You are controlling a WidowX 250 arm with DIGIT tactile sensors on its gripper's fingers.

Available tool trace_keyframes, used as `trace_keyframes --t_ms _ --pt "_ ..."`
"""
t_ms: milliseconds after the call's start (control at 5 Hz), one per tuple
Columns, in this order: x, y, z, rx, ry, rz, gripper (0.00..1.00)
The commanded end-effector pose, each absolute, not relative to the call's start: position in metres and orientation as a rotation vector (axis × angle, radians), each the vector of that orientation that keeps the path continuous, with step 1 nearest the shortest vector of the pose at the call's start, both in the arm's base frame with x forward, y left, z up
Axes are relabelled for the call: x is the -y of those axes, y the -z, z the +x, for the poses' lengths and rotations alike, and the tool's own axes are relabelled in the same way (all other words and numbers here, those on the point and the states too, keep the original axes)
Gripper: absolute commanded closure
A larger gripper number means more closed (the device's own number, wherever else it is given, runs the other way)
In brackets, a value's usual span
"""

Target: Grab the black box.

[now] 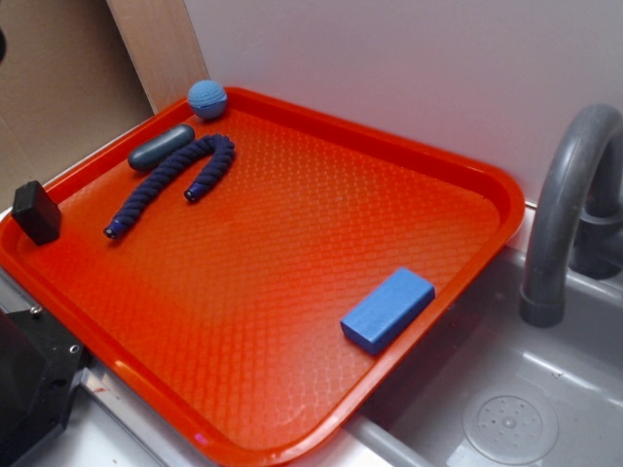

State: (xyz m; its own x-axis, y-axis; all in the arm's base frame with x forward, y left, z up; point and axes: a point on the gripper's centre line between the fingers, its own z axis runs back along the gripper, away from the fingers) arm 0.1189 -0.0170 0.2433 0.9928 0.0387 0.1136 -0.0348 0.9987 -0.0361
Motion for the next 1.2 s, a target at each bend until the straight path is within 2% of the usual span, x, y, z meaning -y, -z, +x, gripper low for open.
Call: trace_keyframes --t_ms 0,200,400,600,800,1000 --pt "0.017 -0.243 0.119 0.115 -0.037 -0.034 0.00" --pt "-0.033 -0.204 0.144 0.102 -0.284 0.030 0.00" --pt "-0.084 -0.181 0.154 0.144 -0.533 0.082 0.00" --pt "-0.114 -0.161 0.136 0.181 -0.773 0.148 0.00" --pt "-0.129 -0.152 0.109 0.245 -0.913 0.207 0.00" --pt "-0.141 -0.133 0.090 0.235 -0.931 0.237 0.00"
